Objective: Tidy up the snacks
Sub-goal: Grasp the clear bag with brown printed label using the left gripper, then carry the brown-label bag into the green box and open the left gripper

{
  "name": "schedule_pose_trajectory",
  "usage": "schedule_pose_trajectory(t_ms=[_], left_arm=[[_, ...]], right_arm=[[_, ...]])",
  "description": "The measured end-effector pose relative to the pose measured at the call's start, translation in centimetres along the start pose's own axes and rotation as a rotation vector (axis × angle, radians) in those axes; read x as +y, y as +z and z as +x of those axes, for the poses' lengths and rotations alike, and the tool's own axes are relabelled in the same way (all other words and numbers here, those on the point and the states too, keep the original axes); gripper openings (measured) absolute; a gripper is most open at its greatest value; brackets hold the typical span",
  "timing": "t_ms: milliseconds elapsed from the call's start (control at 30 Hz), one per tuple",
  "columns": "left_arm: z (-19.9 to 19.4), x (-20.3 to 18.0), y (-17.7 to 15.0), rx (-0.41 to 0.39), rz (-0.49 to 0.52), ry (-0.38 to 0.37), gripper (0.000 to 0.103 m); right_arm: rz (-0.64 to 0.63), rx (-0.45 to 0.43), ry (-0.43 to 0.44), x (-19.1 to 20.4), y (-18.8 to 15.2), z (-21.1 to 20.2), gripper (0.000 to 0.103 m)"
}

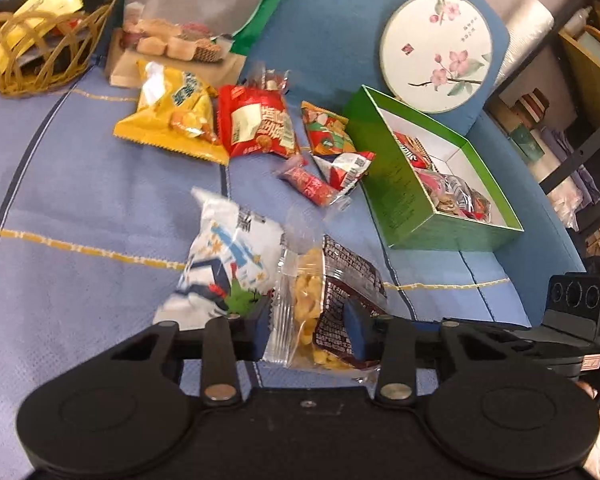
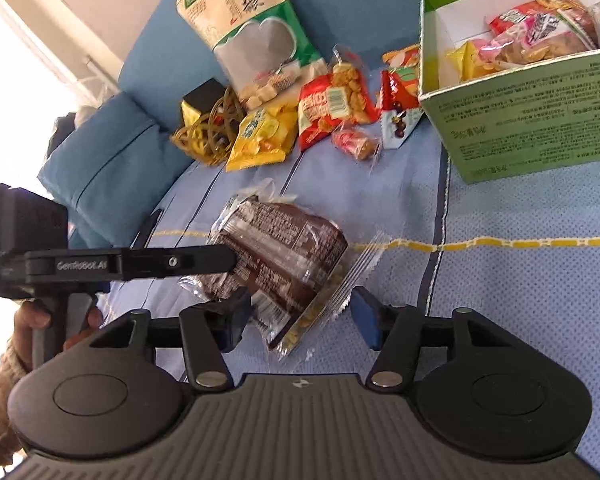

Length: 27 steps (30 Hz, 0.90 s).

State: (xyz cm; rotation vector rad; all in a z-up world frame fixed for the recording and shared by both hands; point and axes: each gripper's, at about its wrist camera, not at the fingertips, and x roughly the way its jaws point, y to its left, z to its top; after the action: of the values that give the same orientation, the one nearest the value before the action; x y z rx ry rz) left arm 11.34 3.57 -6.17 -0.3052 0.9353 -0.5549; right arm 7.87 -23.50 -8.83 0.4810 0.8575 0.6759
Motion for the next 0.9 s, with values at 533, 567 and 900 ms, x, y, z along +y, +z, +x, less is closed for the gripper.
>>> schedule_pose_trajectory(t_ms=[533, 567, 900], left_arm=[[1.4, 0.2, -0.9, 0.033, -0.048, -0.020, 0.048], [1.5, 0.1, -0.9, 0.029, -0.051, -0.020, 0.048], [0.9, -5.1, 1.5, -0.090, 0.054, -0.073, 0.019]], right_arm=[[0.017, -0.027, -0.022, -0.3, 0.0, -0.1, 0.084], [0.008, -0.026, -0.034, -0.1, -0.1, 0.0, 0.080], [-0.182, -0.254, -0.123, 1.6, 0.9, -4.0, 0.061]])
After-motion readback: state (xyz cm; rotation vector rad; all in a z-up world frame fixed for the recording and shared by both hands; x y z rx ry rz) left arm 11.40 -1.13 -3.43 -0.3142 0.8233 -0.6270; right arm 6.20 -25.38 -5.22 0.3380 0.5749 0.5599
